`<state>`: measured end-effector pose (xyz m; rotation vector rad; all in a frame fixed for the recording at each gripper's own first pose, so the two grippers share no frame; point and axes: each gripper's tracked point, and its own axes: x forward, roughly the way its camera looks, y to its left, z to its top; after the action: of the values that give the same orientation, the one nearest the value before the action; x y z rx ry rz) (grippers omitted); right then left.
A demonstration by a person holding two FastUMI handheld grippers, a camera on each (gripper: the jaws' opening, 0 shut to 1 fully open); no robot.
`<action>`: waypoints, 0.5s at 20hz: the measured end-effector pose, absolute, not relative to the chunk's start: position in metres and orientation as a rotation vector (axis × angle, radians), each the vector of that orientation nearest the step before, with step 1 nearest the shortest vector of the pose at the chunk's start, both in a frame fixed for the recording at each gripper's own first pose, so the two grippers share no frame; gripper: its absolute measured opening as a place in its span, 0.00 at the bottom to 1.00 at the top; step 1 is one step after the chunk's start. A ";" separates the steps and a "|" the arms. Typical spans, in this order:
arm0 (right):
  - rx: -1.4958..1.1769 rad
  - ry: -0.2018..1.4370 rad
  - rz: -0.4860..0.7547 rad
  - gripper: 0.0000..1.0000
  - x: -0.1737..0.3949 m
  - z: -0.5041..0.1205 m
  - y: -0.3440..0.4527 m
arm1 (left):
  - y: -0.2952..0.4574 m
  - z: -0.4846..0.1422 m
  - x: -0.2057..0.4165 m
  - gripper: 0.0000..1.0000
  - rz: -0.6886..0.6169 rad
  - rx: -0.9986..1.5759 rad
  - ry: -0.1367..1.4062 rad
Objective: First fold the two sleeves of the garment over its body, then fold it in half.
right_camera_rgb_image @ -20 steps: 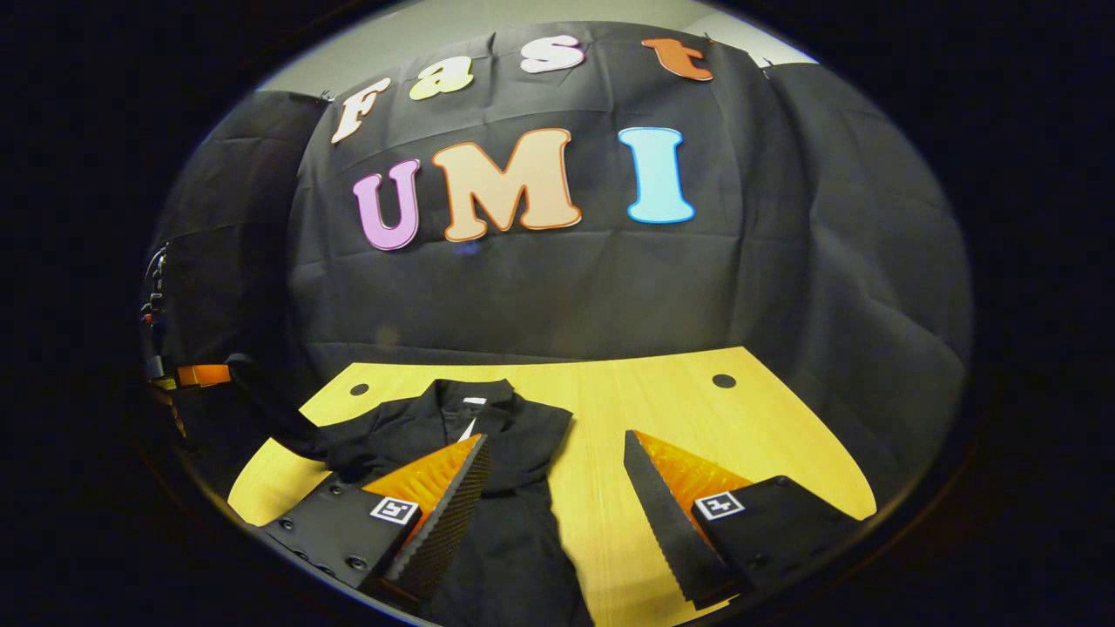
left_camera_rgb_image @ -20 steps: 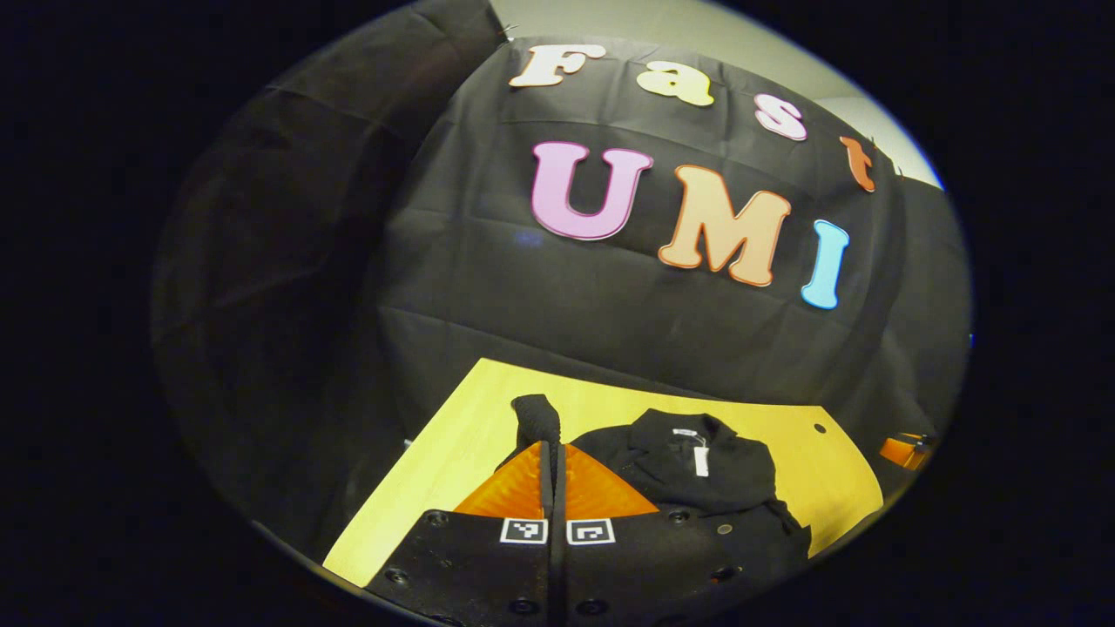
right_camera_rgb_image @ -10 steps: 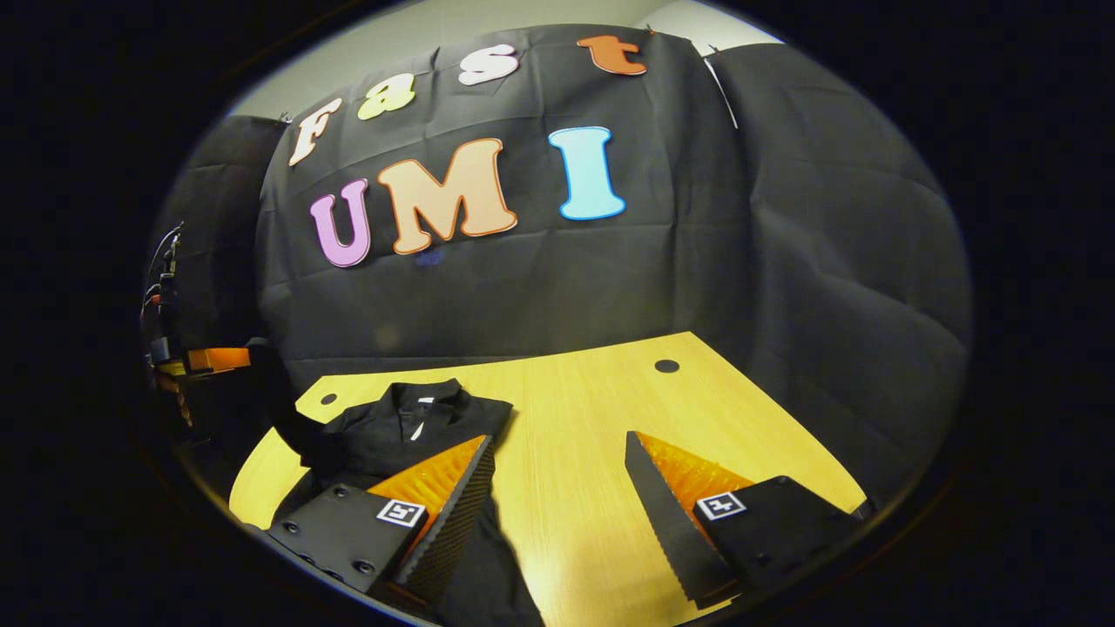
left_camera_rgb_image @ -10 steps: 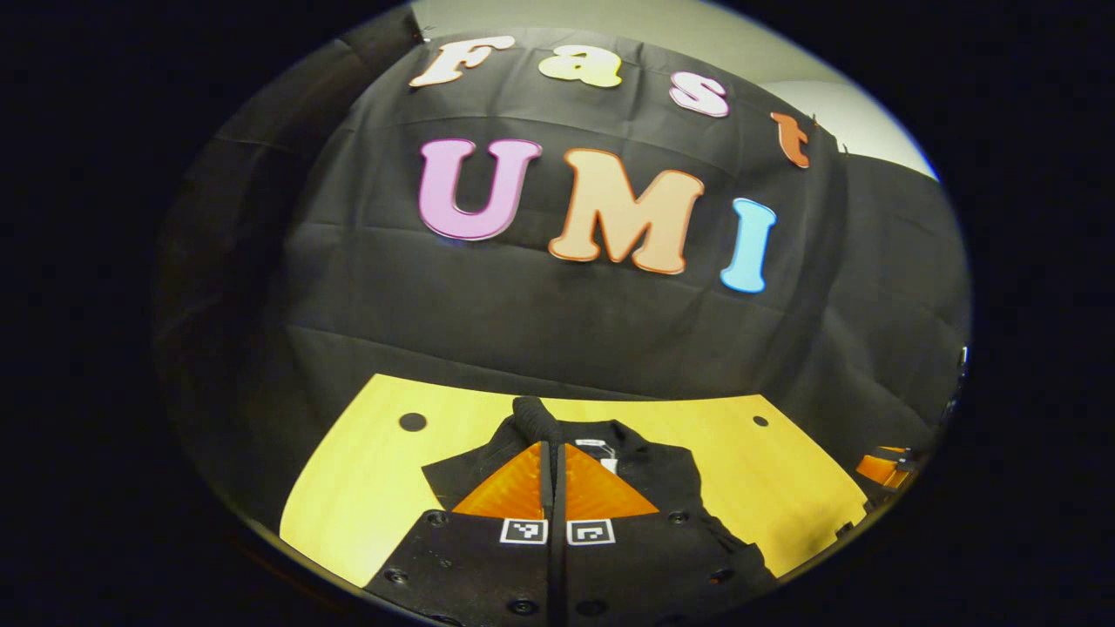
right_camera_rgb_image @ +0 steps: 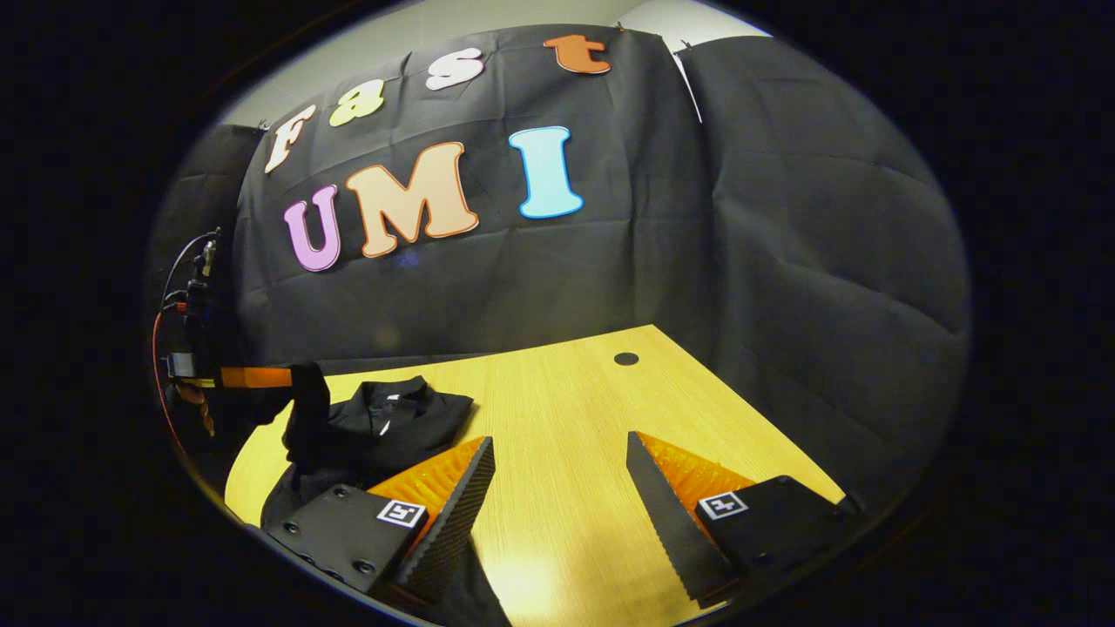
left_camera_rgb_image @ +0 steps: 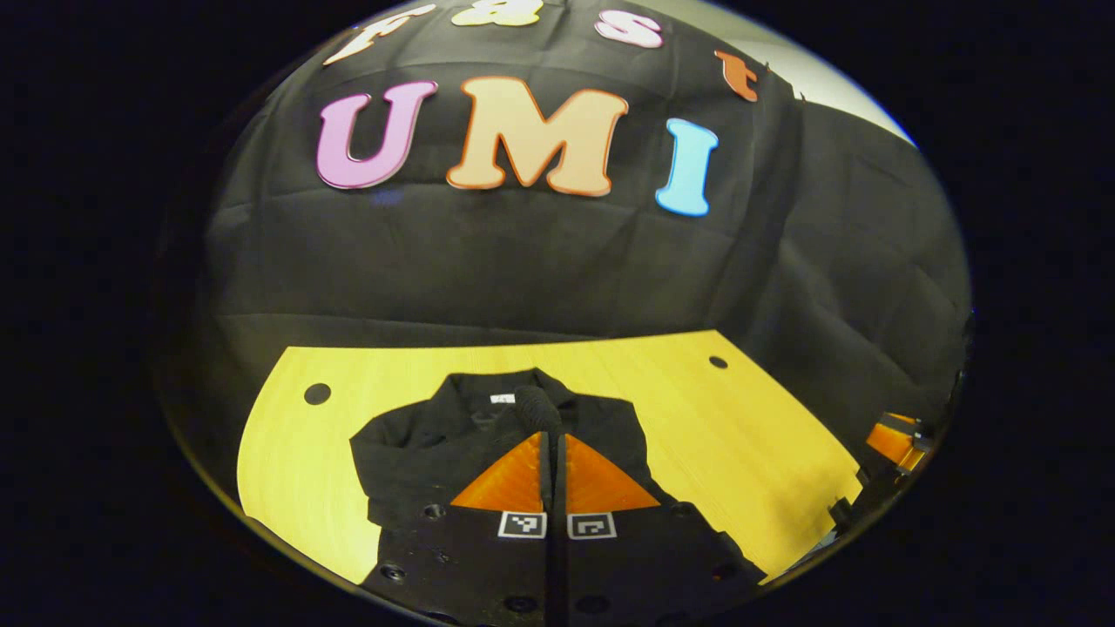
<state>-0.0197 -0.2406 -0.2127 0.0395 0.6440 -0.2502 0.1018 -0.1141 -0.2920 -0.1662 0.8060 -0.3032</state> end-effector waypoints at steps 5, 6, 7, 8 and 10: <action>0.033 0.654 -0.275 0.98 -0.029 -0.213 -0.250 | -0.131 -0.319 0.103 0.00 -0.335 -0.108 0.859; 0.030 0.658 -0.278 0.98 -0.030 -0.214 -0.251 | -0.133 -0.324 0.102 0.00 -0.340 -0.090 0.866; 0.028 0.661 -0.279 0.98 -0.032 -0.215 -0.252 | -0.137 -0.330 0.102 0.00 -0.346 -0.072 0.872; 0.029 0.666 -0.280 0.98 -0.034 -0.215 -0.252 | -0.141 -0.336 0.102 0.00 -0.351 -0.055 0.882; 0.032 0.675 -0.276 0.98 -0.035 -0.217 -0.251 | -0.150 -0.344 0.101 0.00 -0.360 -0.030 0.901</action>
<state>-0.0355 -0.2510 -0.2174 0.0320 0.6750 -0.2763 0.1012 -0.1505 -0.3436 -0.0304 0.9014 -0.3602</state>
